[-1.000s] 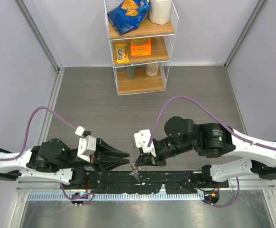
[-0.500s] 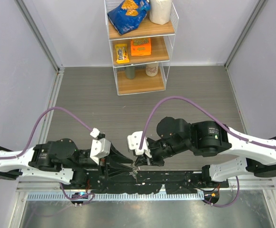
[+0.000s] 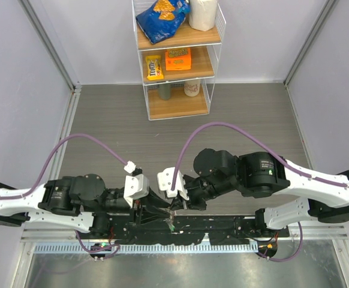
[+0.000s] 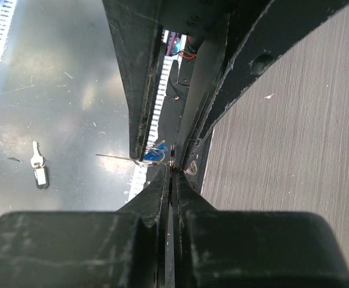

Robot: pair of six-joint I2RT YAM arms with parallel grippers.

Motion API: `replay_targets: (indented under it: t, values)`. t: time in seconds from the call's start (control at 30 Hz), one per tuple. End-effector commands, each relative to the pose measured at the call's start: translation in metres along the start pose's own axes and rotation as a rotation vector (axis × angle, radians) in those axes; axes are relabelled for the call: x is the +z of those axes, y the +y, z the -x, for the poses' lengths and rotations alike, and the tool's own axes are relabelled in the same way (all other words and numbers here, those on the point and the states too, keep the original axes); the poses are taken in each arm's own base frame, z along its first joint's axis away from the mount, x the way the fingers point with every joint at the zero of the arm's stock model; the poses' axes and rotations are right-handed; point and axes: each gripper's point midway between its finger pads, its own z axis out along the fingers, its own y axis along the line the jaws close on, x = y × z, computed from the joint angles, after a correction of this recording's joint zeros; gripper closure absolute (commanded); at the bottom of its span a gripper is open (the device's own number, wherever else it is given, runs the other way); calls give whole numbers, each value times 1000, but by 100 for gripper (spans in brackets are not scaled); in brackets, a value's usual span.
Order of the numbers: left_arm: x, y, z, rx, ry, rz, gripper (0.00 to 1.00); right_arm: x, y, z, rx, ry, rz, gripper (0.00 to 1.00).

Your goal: Put the keys on the keyring

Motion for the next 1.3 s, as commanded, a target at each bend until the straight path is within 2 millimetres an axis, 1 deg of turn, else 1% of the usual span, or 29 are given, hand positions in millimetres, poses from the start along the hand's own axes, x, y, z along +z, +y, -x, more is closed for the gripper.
replay_targets:
  t: [0.0, 0.2, 0.4, 0.57, 0.67, 0.87, 1.03, 1.17, 1.2, 1.27]
  values:
    - [-3, 3, 13, -4, -6, 29, 69, -11, -2, 29, -45, -86, -24, 95]
    - [-1, 6, 13, 0, 5, 52, 78, -10, 0, 30, -56, -78, -20, 95]
    - [0, 10, 10, 4, 19, 72, 100, -10, 2, 32, -63, -79, -15, 95]
    - [2, 10, 5, 6, 44, 69, 100, -10, 5, 34, -67, -85, -9, 95]
    - [3, 16, 4, 15, 45, 99, 100, -12, 7, 38, -65, -104, -5, 95]
    - [2, 25, 5, 40, 28, 143, 100, -24, 13, 47, -60, -174, 4, 94]
    - [7, 32, 2, 60, 56, 182, 100, -26, 13, 47, -56, -187, -3, 94]
    - [11, 32, 2, 64, 85, 192, 100, -26, 14, 47, -61, -186, 2, 94]
    - [11, 33, 3, 63, 87, 198, 99, -27, 14, 47, -64, -189, 1, 95]
    - [10, 34, 4, 59, 84, 205, 93, -26, 13, 47, -63, -186, 0, 95]
